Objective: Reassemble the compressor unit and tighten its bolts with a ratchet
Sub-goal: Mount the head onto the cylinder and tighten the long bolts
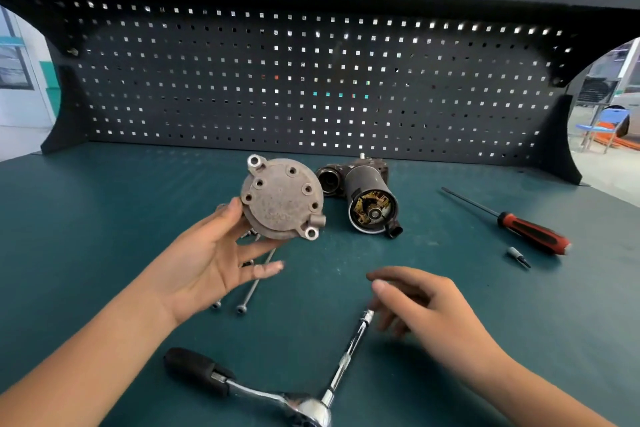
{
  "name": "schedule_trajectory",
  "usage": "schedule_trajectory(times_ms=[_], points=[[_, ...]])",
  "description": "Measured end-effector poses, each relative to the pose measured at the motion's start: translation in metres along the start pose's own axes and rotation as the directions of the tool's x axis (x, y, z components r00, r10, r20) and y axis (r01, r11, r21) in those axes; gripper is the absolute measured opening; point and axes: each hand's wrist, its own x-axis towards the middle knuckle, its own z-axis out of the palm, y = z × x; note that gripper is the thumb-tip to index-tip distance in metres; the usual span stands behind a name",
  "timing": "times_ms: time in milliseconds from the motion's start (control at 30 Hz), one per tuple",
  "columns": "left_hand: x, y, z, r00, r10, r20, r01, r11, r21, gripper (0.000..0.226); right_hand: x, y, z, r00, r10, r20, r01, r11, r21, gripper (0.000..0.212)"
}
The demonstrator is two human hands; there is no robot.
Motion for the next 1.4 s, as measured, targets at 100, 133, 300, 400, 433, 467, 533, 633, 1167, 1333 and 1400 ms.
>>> schedule_trajectory(times_ms=[100, 133, 300, 400, 433, 467, 533, 633, 1167, 1333, 1400], points=[[-0.002, -0.005, 0.008, 0.999, -0.048, 0.022, 0.047, 0.996, 0.072, 0.033, 0.004, -0.014, 0.008, 0.999, -0.027, -0.026, 0.032, 0.976, 0.217, 0.024], [-0.003, -0.007, 0.011, 0.998, -0.060, 0.029, 0.057, 0.992, 0.112, 0.030, 0.007, -0.019, 0.011, 1.000, -0.027, -0.011, 0.029, 0.962, 0.270, 0.038], [-0.008, -0.011, 0.023, 0.996, -0.080, -0.049, 0.086, 0.989, 0.123, 0.030, 0.020, -0.025, 0.026, 0.995, 0.071, 0.068, -0.085, 0.967, 0.239, 0.030], [-0.011, -0.012, 0.028, 0.992, -0.121, -0.039, 0.126, 0.983, 0.133, 0.020, 0.019, -0.015, 0.029, 0.991, 0.116, 0.067, -0.129, 0.959, 0.253, 0.025], [-0.012, -0.012, 0.030, 0.991, -0.132, -0.020, 0.133, 0.981, 0.142, 0.017, 0.018, -0.012, 0.030, 0.991, 0.117, 0.068, -0.131, 0.956, 0.264, 0.023], [-0.013, -0.012, 0.031, 0.990, -0.138, 0.000, 0.136, 0.979, 0.153, 0.016, 0.017, -0.010, 0.031, 0.991, 0.117, 0.068, -0.131, 0.952, 0.276, 0.021], [-0.014, -0.011, 0.032, 0.988, -0.151, 0.033, 0.143, 0.976, 0.164, 0.017, 0.016, -0.007, 0.032, 0.990, 0.128, 0.064, -0.141, 0.940, 0.312, 0.020], [-0.015, -0.008, 0.033, 0.981, -0.184, 0.067, 0.171, 0.971, 0.165, 0.023, 0.016, -0.005, 0.032, 0.983, 0.169, 0.073, -0.184, 0.904, 0.386, 0.023], [-0.019, -0.020, 0.035, 0.996, -0.038, 0.085, -0.006, 0.884, 0.468, 0.016, 0.015, -0.005, 0.024, 0.964, 0.208, 0.166, -0.248, 0.929, 0.275, 0.034], [-0.020, -0.021, 0.036, 0.988, -0.024, 0.154, -0.071, 0.808, 0.585, 0.020, 0.017, -0.008, 0.014, 0.997, -0.035, 0.064, 0.030, 0.996, 0.080, 0.058], [-0.017, -0.018, 0.036, 0.984, -0.061, 0.168, -0.039, 0.843, 0.536, 0.030, 0.017, -0.010, 0.009, 0.986, -0.143, 0.086, 0.141, 0.990, 0.030, 0.045]])
